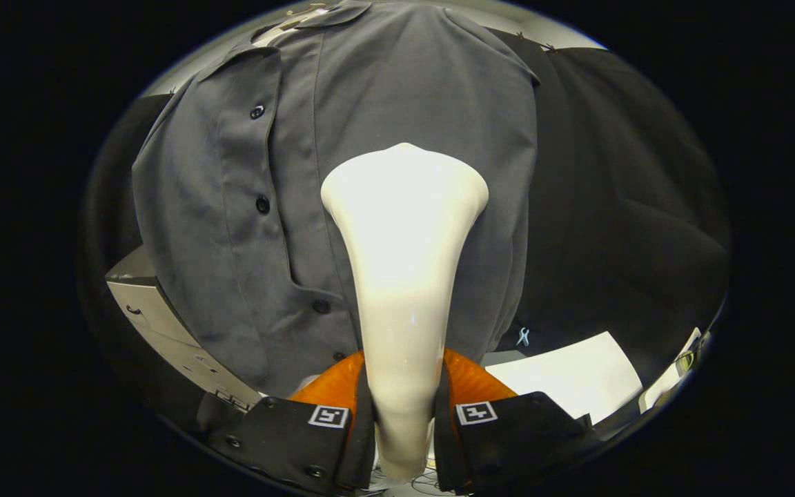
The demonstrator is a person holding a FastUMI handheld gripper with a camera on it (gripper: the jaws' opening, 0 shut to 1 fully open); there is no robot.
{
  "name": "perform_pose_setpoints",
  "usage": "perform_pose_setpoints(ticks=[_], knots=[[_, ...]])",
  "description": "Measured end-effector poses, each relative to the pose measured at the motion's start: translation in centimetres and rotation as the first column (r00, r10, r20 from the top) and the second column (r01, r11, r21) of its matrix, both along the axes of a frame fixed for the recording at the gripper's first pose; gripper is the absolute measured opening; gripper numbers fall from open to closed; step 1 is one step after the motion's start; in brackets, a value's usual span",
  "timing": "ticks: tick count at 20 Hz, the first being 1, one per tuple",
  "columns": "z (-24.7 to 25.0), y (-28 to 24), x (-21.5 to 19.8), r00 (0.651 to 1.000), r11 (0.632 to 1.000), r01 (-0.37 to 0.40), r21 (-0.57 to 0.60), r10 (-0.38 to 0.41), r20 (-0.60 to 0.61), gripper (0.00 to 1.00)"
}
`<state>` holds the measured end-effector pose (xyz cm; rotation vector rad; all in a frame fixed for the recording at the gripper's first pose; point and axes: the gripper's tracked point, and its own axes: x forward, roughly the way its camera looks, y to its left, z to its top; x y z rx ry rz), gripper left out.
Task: Iron the clothes twice with a garment steamer, once on the left side and once on the right side.
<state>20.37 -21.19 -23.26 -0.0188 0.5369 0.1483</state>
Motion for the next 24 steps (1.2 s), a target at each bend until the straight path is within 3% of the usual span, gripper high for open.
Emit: perform_pose_setpoints(ticks=[24], knots=[[-15.5,-2.0,-5.5,0.969,1.0,0.01,-0.011,-0.013,-0.246,0.43]])
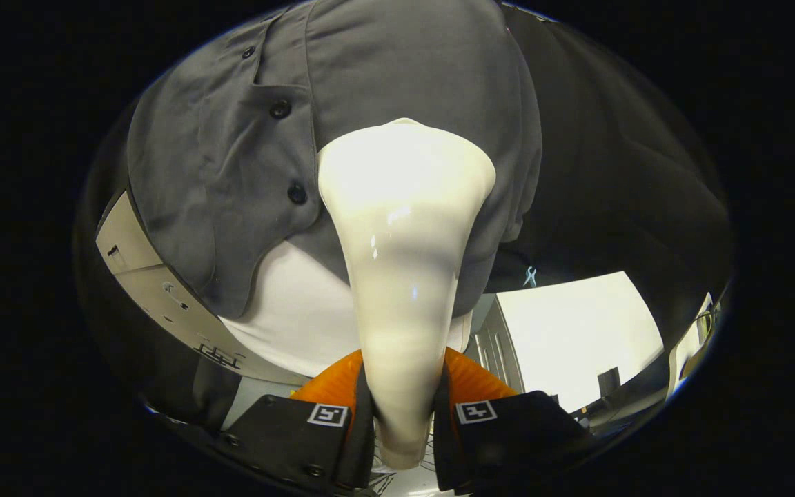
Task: Iron the clothes twice with a garment steamer, once on the left side and once on the right side.
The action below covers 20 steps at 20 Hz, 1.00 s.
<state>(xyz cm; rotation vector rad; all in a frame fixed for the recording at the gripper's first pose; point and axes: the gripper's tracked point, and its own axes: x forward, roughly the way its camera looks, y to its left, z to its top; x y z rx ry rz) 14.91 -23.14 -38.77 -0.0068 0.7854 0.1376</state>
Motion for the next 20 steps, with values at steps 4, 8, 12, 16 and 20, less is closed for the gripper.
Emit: perform_pose_setpoints(ticks=[4,8,12,16,20], knots=[[-1.5,-0.3,-1.1,0.999,1.0,0.017,0.004,-0.016,-0.034,0.43],[-1.4,-1.1,-2.1,0.998,0.999,0.047,0.015,-0.047,-0.031,0.43],[1.9,-1.9,-2.7,0.998,0.998,0.064,0.018,-0.065,0.011,0.43],[6.9,-1.7,-2.5,0.993,0.998,0.062,0.031,-0.064,0.095,0.43],[13.0,-0.5,-1.7,0.978,0.997,0.06,0.046,-0.068,0.196,0.42]])
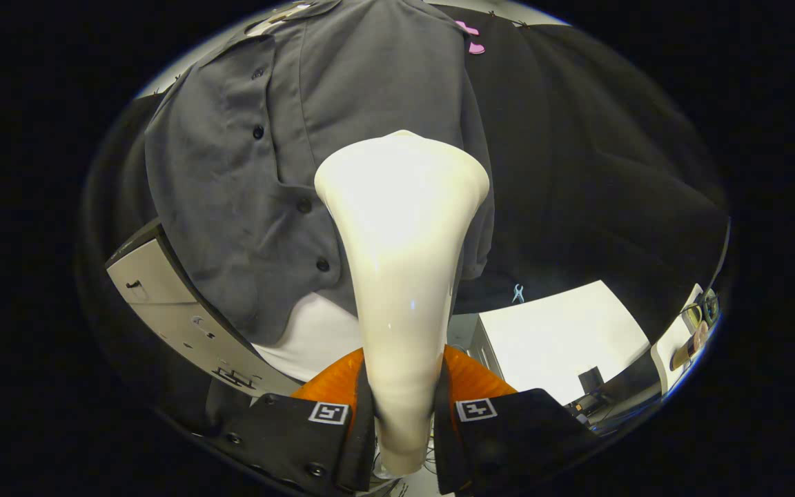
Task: Iron the clothes twice with a garment steamer, once on the left side and once on the right side.
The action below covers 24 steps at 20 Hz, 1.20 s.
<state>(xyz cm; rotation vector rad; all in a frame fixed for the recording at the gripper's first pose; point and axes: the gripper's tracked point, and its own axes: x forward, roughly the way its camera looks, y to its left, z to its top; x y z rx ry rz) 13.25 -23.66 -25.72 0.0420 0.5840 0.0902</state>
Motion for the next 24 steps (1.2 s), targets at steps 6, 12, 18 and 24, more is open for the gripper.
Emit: perform_pose_setpoints(ticks=[6,12,18,24], knots=[[7.7,3.8,-0.4,0.99,1.0,-0.007,-0.019,0.01,0.142,0.42],[13.9,8.6,-1.8,0.964,1.0,0.019,-0.008,-0.016,0.265,0.42],[18.1,13.2,-3.9,0.928,0.999,0.048,-0.023,-0.036,0.372,0.42],[18.8,16.2,-7.2,0.911,0.997,0.082,0.0,-0.075,0.406,0.42]])
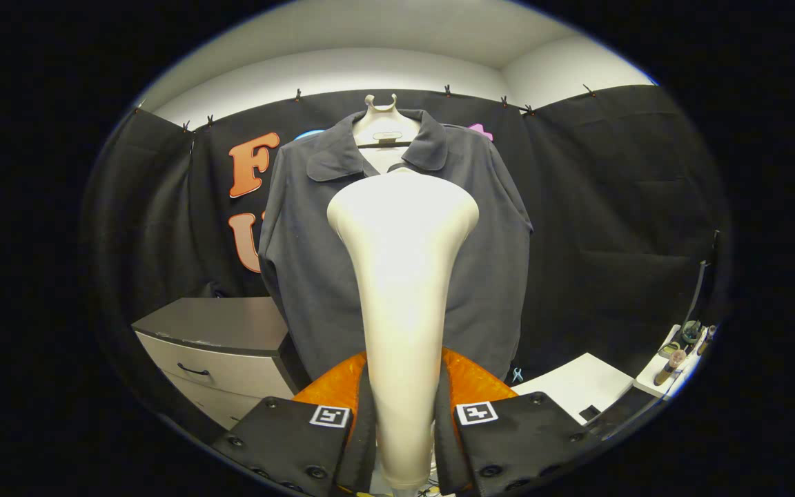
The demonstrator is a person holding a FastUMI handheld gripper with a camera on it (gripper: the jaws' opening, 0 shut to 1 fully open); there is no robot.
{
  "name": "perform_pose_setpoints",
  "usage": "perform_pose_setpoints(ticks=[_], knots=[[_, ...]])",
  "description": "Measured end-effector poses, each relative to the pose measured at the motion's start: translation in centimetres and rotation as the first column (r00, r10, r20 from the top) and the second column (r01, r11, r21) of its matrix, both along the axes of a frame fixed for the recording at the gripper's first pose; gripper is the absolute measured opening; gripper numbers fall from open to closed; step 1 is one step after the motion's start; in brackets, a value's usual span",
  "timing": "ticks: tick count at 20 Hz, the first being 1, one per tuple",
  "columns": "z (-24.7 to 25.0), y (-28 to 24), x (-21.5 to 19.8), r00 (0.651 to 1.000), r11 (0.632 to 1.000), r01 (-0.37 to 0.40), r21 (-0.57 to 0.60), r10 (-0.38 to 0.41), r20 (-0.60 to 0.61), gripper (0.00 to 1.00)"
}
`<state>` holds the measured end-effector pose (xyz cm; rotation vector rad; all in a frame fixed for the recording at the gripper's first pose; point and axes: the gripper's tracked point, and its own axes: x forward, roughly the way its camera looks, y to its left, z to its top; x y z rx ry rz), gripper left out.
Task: Iron the clothes twice with a garment steamer, once on the left side and once on the right side.
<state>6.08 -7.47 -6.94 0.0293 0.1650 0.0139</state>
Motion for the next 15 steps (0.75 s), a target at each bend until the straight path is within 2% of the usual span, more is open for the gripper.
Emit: perform_pose_setpoints(ticks=[7,15], knots=[[2.4,1.0,-1.1,0.999,1.0,0.006,-0.023,-0.005,0.046,0.42],[2.0,2.3,-2.4,0.999,1.0,-0.019,-0.009,0.019,0.036,0.42]])
